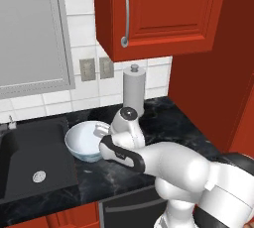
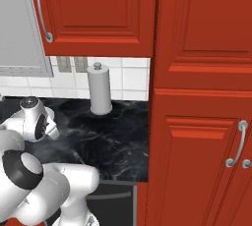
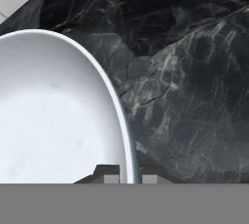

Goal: Pick the cup and bowl from the counter and place them on the counter next to the sink.

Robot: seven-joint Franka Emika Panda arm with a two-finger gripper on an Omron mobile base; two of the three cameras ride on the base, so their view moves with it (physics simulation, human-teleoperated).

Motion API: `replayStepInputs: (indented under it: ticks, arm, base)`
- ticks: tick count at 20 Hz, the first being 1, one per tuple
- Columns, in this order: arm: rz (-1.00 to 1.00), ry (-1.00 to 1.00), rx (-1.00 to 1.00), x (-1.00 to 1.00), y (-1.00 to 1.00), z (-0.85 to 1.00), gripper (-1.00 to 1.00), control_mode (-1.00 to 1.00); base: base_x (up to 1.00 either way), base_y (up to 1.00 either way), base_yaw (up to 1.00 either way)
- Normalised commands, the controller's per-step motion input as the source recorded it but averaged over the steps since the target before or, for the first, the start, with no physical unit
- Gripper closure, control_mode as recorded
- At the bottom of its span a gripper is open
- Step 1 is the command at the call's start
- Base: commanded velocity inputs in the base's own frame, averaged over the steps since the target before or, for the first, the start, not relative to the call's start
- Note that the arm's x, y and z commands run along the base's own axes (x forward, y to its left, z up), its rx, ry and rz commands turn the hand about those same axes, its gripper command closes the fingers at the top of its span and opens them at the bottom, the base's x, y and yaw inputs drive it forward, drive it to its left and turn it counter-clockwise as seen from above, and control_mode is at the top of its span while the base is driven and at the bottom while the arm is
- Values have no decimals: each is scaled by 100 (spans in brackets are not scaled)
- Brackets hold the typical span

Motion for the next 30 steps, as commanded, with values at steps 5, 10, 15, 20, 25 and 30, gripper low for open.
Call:
replayStepInputs:
  ticks: [5, 10, 15, 20, 25, 30]
  arm:
    - [0, 1, 0, 0, 0, -18, 100, -100]
    - [0, 0, 0, 0, 0, 0, 100, -100]
    - [0, 0, 0, 0, 0, 0, -100, -100]
    - [0, 0, 0, -2, 0, 0, -100, -100]
    - [-3, 0, 0, -24, 0, 1, -100, -100]
    - [-16, 0, 0, -48, -20, 11, -100, -100]
  base:
    - [0, 0, 0]
    - [0, 0, 0]
    - [0, 0, 0]
    - [0, 0, 0]
    - [0, 0, 0]
    - [0, 0, 0]
